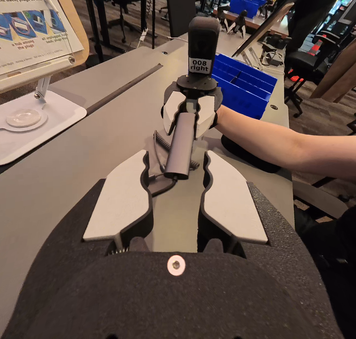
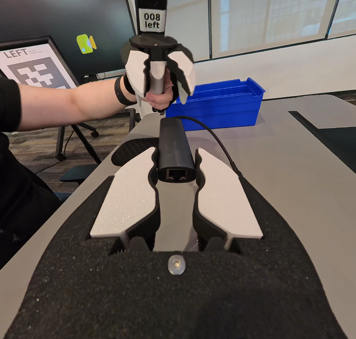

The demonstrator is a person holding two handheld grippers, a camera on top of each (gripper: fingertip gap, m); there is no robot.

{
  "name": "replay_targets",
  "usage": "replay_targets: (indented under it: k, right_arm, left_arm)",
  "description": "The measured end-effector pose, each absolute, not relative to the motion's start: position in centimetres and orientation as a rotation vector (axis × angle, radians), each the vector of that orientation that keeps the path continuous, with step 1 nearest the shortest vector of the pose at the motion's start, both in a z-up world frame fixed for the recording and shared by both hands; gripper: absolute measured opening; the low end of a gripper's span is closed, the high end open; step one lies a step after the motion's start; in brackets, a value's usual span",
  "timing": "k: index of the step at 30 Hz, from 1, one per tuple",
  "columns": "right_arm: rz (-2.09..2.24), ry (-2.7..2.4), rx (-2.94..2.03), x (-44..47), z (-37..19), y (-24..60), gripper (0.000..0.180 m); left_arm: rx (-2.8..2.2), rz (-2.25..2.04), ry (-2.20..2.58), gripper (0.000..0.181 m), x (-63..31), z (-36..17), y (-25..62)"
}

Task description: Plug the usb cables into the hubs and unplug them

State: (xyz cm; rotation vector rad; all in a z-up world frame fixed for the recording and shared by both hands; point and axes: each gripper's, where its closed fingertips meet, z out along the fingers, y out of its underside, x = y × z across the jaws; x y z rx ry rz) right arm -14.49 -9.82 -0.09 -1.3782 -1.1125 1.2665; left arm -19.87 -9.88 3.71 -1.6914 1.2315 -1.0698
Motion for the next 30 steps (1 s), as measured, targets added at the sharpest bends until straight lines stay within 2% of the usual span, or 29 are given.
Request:
replay_targets:
  k: [6,9,14,20,30]
  right_arm:
    - [1.246,-1.026,-1.360,-13.3,1.0,-8.8,0.035]
    - [1.271,-0.988,-1.324,-12.8,2.1,-8.8,0.035]
    - [1.309,-0.982,-1.263,-12.9,3.4,-9.6,0.035]
    - [1.304,-1.021,-1.275,-13.7,3.1,-9.9,0.035]
    - [1.312,-1.027,-1.282,-13.7,2.9,-9.9,0.035]
  left_arm:
    - [-1.640,-1.188,1.138,0.040,-21.8,4.3,-12.6]
    - [-1.617,-1.254,1.039,0.035,-21.9,2.9,-13.4]
    - [-1.646,-1.359,0.966,0.037,-19.7,-0.3,-12.6]
    - [-1.498,-1.339,0.888,0.038,-17.4,1.6,-11.3]
    - [-1.443,-1.315,0.928,0.054,-16.4,2.4,-11.0]
